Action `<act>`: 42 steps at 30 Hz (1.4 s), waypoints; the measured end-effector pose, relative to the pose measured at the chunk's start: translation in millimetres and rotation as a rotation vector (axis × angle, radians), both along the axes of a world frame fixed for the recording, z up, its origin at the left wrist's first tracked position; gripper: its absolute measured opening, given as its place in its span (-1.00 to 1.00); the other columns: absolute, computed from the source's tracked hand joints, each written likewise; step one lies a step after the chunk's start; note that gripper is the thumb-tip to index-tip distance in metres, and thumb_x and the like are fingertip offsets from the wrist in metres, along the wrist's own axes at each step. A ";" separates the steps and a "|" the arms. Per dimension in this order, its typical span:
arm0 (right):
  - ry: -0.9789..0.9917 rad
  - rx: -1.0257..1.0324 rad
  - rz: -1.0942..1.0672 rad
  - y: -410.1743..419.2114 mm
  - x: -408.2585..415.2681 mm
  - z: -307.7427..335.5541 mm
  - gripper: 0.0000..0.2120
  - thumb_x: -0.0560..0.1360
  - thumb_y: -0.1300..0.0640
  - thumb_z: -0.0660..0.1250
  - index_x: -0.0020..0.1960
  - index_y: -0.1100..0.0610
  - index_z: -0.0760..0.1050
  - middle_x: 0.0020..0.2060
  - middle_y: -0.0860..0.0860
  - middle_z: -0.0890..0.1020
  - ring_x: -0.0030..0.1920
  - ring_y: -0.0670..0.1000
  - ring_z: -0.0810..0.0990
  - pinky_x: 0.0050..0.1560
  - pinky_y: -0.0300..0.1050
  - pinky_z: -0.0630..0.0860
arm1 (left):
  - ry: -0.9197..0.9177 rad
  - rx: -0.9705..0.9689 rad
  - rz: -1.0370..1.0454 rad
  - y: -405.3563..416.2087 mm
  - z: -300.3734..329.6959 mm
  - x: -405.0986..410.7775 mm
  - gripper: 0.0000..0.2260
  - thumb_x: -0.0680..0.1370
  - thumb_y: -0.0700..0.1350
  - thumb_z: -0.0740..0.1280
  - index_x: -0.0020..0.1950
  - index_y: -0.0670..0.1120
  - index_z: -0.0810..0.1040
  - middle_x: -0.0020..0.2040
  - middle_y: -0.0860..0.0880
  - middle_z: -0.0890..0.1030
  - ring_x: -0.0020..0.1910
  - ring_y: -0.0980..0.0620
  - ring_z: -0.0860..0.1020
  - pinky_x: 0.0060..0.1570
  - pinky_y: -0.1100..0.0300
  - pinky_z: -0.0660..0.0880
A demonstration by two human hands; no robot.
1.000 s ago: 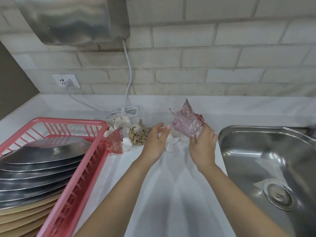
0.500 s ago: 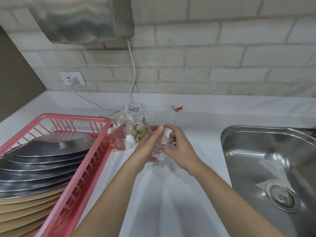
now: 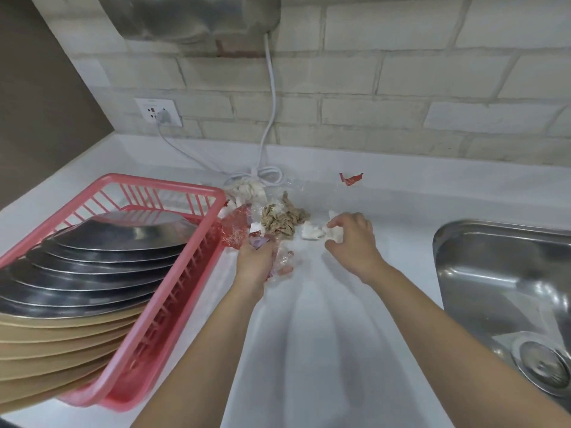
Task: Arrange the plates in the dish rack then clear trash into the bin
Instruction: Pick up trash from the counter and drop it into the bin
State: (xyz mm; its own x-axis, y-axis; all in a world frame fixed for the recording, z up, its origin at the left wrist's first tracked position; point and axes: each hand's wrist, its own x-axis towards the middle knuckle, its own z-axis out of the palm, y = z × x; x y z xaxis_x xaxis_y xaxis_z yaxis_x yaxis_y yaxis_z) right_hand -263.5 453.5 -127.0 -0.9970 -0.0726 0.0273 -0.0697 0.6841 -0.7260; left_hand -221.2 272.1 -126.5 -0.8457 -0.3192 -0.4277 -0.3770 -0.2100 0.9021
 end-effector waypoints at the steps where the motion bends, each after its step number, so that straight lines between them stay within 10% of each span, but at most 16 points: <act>1: 0.021 0.049 -0.039 2.2 -7.2 -2.8 -0.58 0.43 0.17 0.35 0.28 0.04 0.41 0.25 0.04 0.36 0.31 0.11 0.27 0.27 -0.11 0.25 | 0.008 -0.012 0.013 1.8 -0.1 0.1 -0.85 0.52 -0.29 0.25 0.07 -0.13 0.44 -0.29 -0.10 0.41 -0.18 -0.14 0.67 -0.19 -0.17 0.63; 4: -0.026 0.214 0.033 10.7 -23.7 -14.5 -0.33 0.46 0.17 0.32 0.51 -0.02 0.16 0.50 0.03 0.15 0.45 0.15 0.15 0.39 0.02 0.22 | 0.014 -0.104 0.047 4.8 0.1 -3.0 -0.76 0.54 -0.34 0.09 -0.21 -0.01 0.33 -0.32 -0.01 0.28 -0.36 -0.06 0.39 -0.60 0.24 0.38; 8: -0.048 0.383 0.136 16.3 -28.1 -28.0 -0.39 0.54 0.04 0.26 0.54 -0.08 0.13 0.54 -0.06 0.12 0.48 0.10 0.14 0.42 0.01 0.17 | 0.055 -0.224 0.055 2.8 -2.5 -5.2 -0.79 0.51 -0.22 0.11 -0.26 0.03 0.22 -0.36 0.02 0.26 -0.43 0.02 0.22 -0.47 0.22 0.20; 18: 0.071 0.383 0.101 19.7 -7.2 -37.9 -0.76 0.54 0.04 0.31 0.07 0.19 0.59 0.10 0.07 0.44 0.08 0.10 0.52 0.00 -0.10 0.46 | 0.037 -0.163 0.046 4.6 -1.2 8.4 -0.83 0.51 -0.11 0.32 -0.17 -0.03 0.32 -0.40 0.05 0.33 -0.50 0.07 0.30 -0.50 0.25 0.25; 23: 0.239 0.272 -0.014 20.4 15.6 -40.8 -0.91 0.31 0.11 0.45 -0.24 0.11 0.58 0.02 0.01 0.41 0.03 0.08 0.35 -0.02 -0.10 0.35 | 0.022 -0.214 0.022 4.5 -0.5 19.6 -0.82 0.52 -0.14 0.34 -0.18 -0.05 0.34 -0.38 0.02 0.37 -0.52 0.06 0.34 -0.57 0.35 0.24; 32: 0.037 -0.302 -0.234 25.5 45.6 -34.6 -0.86 0.47 0.37 0.14 -0.09 0.16 0.36 -0.25 0.05 0.49 -0.25 0.13 0.45 -0.29 -0.08 0.33 | 0.076 -0.259 0.046 9.4 -4.6 37.8 -0.72 0.52 -0.19 0.40 -0.20 -0.04 0.28 -0.36 -0.01 0.36 -0.51 0.05 0.32 -0.62 0.35 0.22; 42: -0.165 0.251 -0.086 25.4 25.5 -15.7 -0.70 0.53 -0.15 0.22 0.25 -0.18 0.38 -0.06 -0.07 0.61 -0.25 0.05 0.62 -0.33 -0.21 0.37 | 0.075 -0.316 0.017 7.7 -1.4 43.8 -0.74 0.55 -0.18 0.34 -0.23 -0.07 0.28 -0.37 -0.04 0.37 -0.49 0.01 0.31 -0.60 0.34 0.22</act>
State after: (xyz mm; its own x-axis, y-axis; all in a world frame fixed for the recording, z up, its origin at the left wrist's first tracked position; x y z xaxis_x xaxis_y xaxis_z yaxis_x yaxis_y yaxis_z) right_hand -238.0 478.8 -142.7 -0.9892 0.0286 -0.1435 0.1013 0.8416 -0.5305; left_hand -177.4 279.8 -127.8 -0.8644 -0.4408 -0.2419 -0.3058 0.0788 0.9488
